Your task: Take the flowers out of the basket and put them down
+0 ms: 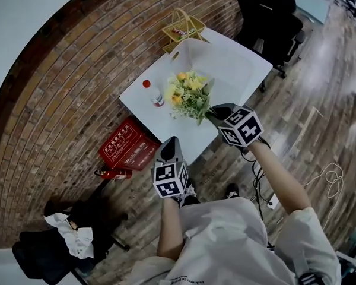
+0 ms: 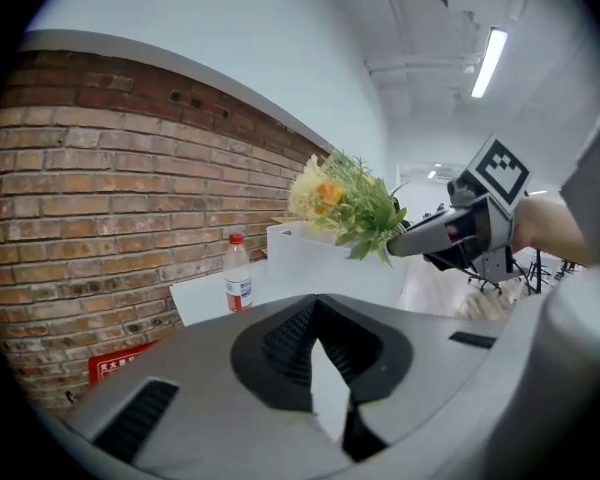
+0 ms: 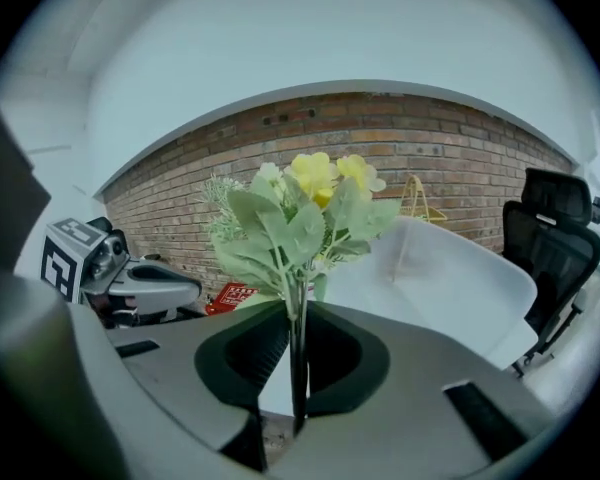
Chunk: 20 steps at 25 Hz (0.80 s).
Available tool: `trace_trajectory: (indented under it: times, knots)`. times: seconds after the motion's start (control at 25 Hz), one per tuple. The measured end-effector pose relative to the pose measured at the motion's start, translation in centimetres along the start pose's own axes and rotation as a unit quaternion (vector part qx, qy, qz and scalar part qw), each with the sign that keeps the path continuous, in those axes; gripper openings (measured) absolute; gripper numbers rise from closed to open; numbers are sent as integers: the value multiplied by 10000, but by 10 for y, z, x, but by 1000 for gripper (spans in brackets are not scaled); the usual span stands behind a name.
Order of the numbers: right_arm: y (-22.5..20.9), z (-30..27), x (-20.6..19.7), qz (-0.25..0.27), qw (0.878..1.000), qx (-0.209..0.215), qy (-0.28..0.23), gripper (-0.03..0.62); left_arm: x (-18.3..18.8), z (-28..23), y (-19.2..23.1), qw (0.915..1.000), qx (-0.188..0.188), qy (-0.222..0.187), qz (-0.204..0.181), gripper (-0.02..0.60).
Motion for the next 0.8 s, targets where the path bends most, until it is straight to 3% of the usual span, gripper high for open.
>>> trace_trajectory:
  times: [0.48,0.8]
  knots:
    - [58,-121,-54,-145,9949,-453,895,61,14,-8,96,9960,-842,49,-310,25]
    - [66,-190,-98,-659,9850,-988,1255,61,-7,-9,130,9942,-1018,312,-139,25]
Point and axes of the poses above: the fingertips, and each gripper's own axes: z backward along the fingers, y to its left, x out of its top, the point moved 8 cm from there along z, backward along the fingers, and after that the axes turned 1 degree about -x, right-handed, at the moved point
